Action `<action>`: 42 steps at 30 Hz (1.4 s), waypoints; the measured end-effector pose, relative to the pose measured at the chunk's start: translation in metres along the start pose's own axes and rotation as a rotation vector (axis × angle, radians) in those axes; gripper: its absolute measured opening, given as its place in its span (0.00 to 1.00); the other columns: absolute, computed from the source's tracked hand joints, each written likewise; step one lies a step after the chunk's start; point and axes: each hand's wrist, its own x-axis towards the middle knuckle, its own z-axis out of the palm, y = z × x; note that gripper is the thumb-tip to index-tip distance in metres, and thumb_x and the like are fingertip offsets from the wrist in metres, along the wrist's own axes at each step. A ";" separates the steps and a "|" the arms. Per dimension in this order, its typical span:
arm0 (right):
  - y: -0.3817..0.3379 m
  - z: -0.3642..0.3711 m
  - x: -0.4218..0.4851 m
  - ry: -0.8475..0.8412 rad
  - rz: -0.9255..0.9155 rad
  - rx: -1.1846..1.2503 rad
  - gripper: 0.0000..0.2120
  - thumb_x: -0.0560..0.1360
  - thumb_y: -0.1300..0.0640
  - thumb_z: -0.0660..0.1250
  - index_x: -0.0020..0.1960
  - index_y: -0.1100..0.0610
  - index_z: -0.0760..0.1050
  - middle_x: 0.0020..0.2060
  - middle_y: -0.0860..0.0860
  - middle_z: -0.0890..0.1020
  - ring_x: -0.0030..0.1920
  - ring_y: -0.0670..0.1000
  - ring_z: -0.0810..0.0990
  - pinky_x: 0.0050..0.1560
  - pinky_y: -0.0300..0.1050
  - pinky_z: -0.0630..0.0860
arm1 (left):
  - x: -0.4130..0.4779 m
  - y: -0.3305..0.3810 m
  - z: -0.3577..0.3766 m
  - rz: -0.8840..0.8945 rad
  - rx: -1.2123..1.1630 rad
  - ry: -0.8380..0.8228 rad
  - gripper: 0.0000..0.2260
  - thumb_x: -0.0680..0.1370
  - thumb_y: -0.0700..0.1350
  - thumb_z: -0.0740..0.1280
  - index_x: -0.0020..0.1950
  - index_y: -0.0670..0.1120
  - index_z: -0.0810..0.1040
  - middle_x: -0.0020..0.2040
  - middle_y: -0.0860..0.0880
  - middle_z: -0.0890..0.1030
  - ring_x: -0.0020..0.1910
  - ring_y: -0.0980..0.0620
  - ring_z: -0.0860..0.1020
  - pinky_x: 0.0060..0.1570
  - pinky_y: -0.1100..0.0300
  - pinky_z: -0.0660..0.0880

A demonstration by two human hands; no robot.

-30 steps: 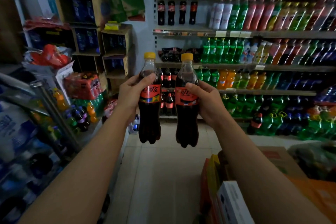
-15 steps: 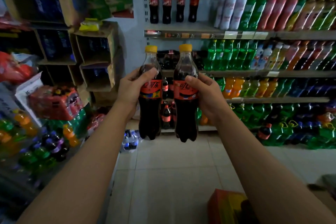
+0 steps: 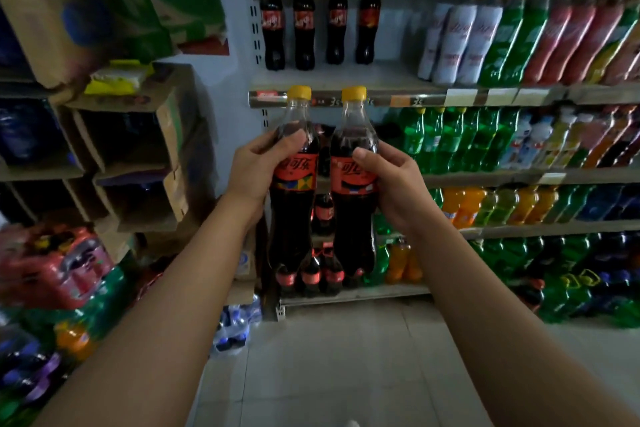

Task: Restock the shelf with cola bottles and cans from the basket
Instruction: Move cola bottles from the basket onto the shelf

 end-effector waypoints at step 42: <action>-0.053 -0.109 0.441 -0.256 -0.298 -0.015 0.30 0.65 0.59 0.78 0.65 0.61 0.73 0.54 0.55 0.83 0.56 0.55 0.81 0.58 0.52 0.76 | 0.454 0.003 0.031 0.333 0.184 -0.353 0.24 0.64 0.46 0.77 0.59 0.54 0.78 0.54 0.56 0.84 0.60 0.55 0.78 0.61 0.57 0.74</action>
